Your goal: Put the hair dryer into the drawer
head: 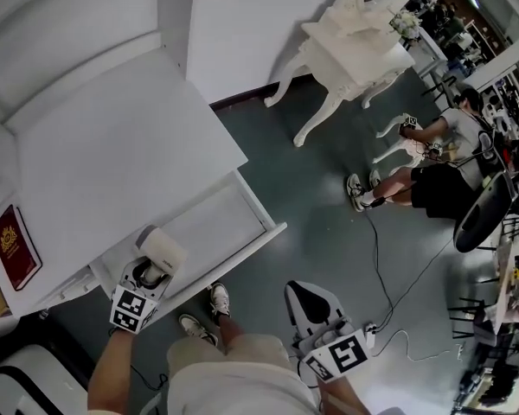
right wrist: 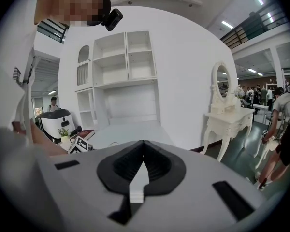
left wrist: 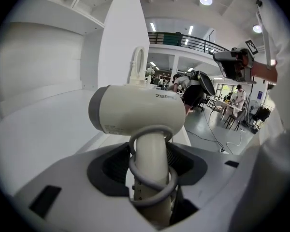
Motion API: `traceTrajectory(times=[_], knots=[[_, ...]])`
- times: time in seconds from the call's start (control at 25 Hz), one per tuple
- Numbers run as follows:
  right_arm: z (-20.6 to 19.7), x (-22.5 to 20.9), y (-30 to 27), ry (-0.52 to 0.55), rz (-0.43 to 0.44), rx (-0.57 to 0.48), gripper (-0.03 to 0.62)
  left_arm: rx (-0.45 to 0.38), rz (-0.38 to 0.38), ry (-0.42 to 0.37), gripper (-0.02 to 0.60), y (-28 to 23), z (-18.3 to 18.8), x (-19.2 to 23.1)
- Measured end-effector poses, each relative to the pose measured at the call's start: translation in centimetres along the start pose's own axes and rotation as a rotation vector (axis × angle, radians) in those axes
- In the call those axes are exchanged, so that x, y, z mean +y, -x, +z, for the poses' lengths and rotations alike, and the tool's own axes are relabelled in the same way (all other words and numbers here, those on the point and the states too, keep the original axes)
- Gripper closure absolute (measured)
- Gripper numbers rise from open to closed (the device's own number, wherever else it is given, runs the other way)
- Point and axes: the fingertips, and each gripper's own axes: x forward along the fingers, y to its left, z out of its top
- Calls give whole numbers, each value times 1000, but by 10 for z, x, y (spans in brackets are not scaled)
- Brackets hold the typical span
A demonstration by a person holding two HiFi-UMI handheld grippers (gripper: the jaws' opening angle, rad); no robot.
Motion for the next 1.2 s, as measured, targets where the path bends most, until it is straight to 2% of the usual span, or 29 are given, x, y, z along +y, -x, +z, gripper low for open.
traceTrajectory(times=[0.12,0.4,0.52,0.84,1.2], knots=[[-5,-5,3,-7,-20,12,586,44,-14,-34,350,-20,-10,4],[-19,-13,6,-39,-46,46,586,89,-40,-49,350,-60,-22,2],[-25,-14,4,-50,-48,58,586,127,-67,-91,350,-74,-28,0],[-30,-25,8,-66,-79,67,586,243,-108,-198,351,-98,-50,-2],[-45,-36,12,-98,-101,77,585,318,-123,-240,350,-119,-63,-6]])
